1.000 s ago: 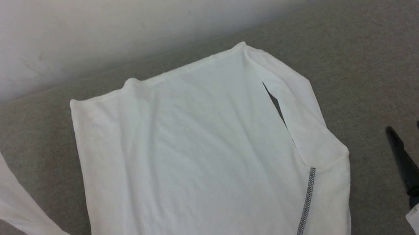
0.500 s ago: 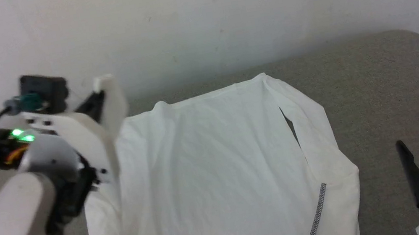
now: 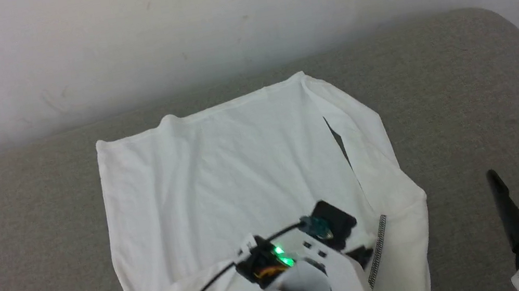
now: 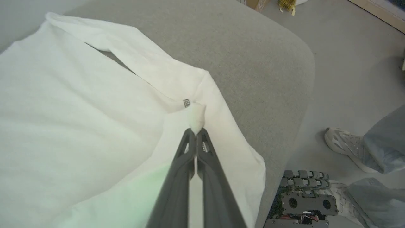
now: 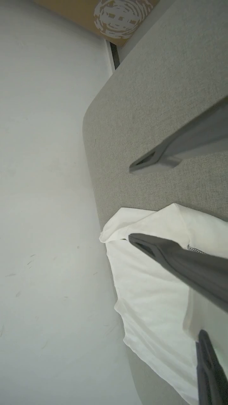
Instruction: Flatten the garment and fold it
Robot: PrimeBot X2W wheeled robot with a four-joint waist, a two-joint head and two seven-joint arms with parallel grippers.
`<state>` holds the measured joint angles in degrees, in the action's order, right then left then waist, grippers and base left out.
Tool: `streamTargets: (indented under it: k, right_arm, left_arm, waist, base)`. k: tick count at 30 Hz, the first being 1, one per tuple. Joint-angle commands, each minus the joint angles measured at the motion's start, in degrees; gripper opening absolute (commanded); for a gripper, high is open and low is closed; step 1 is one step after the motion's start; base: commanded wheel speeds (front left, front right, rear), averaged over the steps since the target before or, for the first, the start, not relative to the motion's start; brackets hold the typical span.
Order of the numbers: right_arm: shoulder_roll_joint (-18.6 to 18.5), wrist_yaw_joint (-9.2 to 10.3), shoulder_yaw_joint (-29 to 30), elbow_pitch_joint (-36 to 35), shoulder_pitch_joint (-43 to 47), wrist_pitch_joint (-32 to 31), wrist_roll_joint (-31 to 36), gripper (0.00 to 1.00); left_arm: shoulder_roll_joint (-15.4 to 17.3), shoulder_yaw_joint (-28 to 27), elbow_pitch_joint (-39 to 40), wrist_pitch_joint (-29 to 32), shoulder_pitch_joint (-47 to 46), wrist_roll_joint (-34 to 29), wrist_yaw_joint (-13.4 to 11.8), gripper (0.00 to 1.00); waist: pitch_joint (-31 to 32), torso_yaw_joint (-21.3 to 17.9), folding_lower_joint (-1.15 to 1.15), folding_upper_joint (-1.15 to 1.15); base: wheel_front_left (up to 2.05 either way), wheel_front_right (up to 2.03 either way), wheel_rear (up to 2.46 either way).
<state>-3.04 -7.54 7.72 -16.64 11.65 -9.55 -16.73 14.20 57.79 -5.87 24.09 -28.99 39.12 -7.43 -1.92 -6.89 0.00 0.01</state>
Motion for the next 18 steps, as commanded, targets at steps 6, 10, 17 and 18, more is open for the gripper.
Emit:
streamTargets:
  k: [6, 10, 17, 18]
  right_arm:
    - [0.2, 0.05, -0.2, 0.8, -1.4, -0.1, -0.2, 1.0]
    - [0.2, 0.05, -1.0, 1.1, -1.8, -0.1, -0.2, 1.0]
    - [0.2, 0.05, -1.8, 0.5, -1.8, 0.3, 1.1, 1.0]
    - [0.2, 0.05, -1.9, 0.5, -1.7, 0.3, 1.3, 1.0]
  left_arm:
    - [-6.0, 4.5, -7.4, -3.7, 4.7, 0.4, 2.7, 0.0]
    - [-8.2, 5.9, -11.3, -7.3, 6.5, 0.5, 4.2, 0.44]
    - [-8.8, 2.2, -9.5, -23.6, 5.7, -1.8, 6.0, 1.0]
    - [-8.4, 1.2, -8.7, -26.1, 5.6, -2.3, 5.8, 1.0]
  waist:
    - [-2.2, -1.2, 0.0, -0.01]
    - [-2.5, -0.7, 0.0, -0.01]
    - [-1.8, 1.4, 0.0, -0.01]
    - [-1.6, 1.7, 0.0, -0.01]
  base:
    - [0.0, 0.0, 0.0]
    - [0.0, 0.0, 0.0]
    - [0.0, 0.0, 0.0]
    - [0.0, 0.0, 0.0]
